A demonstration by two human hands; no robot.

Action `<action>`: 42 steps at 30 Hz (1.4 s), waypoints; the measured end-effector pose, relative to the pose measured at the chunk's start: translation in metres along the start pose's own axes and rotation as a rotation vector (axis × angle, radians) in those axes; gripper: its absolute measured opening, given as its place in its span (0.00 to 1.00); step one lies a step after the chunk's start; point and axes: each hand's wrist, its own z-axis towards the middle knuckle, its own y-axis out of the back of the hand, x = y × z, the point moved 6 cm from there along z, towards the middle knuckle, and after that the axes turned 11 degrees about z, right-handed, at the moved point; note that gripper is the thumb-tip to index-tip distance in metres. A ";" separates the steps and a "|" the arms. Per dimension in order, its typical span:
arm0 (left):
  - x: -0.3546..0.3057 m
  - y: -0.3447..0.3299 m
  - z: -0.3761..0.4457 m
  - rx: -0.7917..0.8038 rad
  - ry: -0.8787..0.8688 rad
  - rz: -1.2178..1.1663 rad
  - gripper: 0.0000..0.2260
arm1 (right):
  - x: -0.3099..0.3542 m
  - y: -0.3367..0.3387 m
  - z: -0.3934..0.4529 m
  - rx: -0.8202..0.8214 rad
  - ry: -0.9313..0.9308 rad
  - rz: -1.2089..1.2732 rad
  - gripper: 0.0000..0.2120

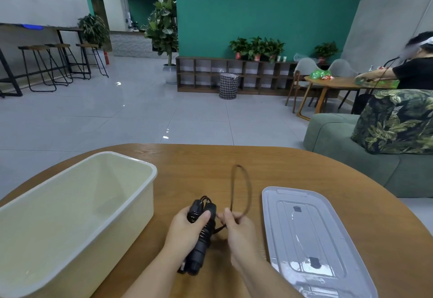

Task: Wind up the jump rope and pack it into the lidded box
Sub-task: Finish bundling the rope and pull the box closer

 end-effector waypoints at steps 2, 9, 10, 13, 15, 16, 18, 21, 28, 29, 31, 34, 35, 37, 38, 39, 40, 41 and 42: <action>0.007 -0.001 0.001 0.005 0.013 0.049 0.08 | 0.007 0.002 0.003 -0.014 0.048 -0.031 0.13; 0.016 -0.009 -0.001 0.002 -0.036 0.102 0.21 | 0.019 0.005 0.007 0.054 0.210 -0.147 0.08; 0.016 -0.009 -0.001 -0.003 -0.061 0.109 0.20 | 0.020 0.004 0.006 0.090 0.216 -0.215 0.11; 0.017 -0.011 0.000 -0.010 -0.093 0.123 0.14 | 0.022 -0.003 -0.001 0.235 0.202 -0.336 0.22; 0.020 -0.011 0.003 -0.023 -0.073 0.094 0.13 | 0.019 -0.004 -0.001 0.302 0.170 -0.345 0.27; 0.022 -0.010 0.004 -0.031 -0.057 0.069 0.12 | 0.016 -0.004 0.001 0.316 0.159 -0.342 0.26; 0.023 -0.009 0.005 -0.035 -0.040 0.021 0.09 | 0.010 -0.001 0.004 0.304 0.165 -0.379 0.20; 0.022 -0.007 0.002 -0.043 -0.038 -0.035 0.05 | 0.001 0.008 0.011 0.226 0.194 -0.377 0.09; 0.016 -0.006 -0.002 -0.015 -0.060 -0.101 0.06 | -0.007 0.015 0.017 0.211 0.180 -0.333 0.08; 0.015 -0.006 -0.002 -0.011 -0.070 -0.097 0.07 | -0.007 0.013 0.017 0.223 0.184 -0.326 0.09; 0.018 -0.006 -0.001 -0.008 -0.084 -0.072 0.07 | -0.008 0.010 0.018 0.253 0.181 -0.321 0.11; 0.020 -0.008 0.000 0.002 -0.117 -0.013 0.09 | -0.006 -0.001 0.019 0.299 0.200 -0.378 0.12; 0.021 -0.009 0.000 0.000 -0.138 0.024 0.09 | -0.005 -0.007 0.018 0.316 0.235 -0.435 0.11; 0.022 -0.010 0.002 -0.009 -0.165 0.089 0.09 | -0.006 -0.022 0.014 0.367 0.298 -0.599 0.11; 0.022 -0.010 0.003 -0.008 -0.166 0.087 0.08 | -0.007 -0.028 0.010 0.384 0.305 -0.688 0.13; 0.022 -0.010 0.004 -0.003 -0.159 0.078 0.08 | -0.007 -0.033 0.007 0.399 0.306 -0.763 0.15; 0.021 -0.010 0.004 0.001 -0.153 0.066 0.08 | -0.007 -0.037 0.004 0.421 0.313 -0.809 0.16; 0.020 -0.010 0.004 -0.002 -0.145 0.051 0.08 | -0.007 -0.038 0.001 0.445 0.324 -0.823 0.16; 0.020 -0.009 0.004 -0.010 -0.134 0.030 0.08 | -0.005 -0.038 0.000 0.457 0.337 -0.801 0.17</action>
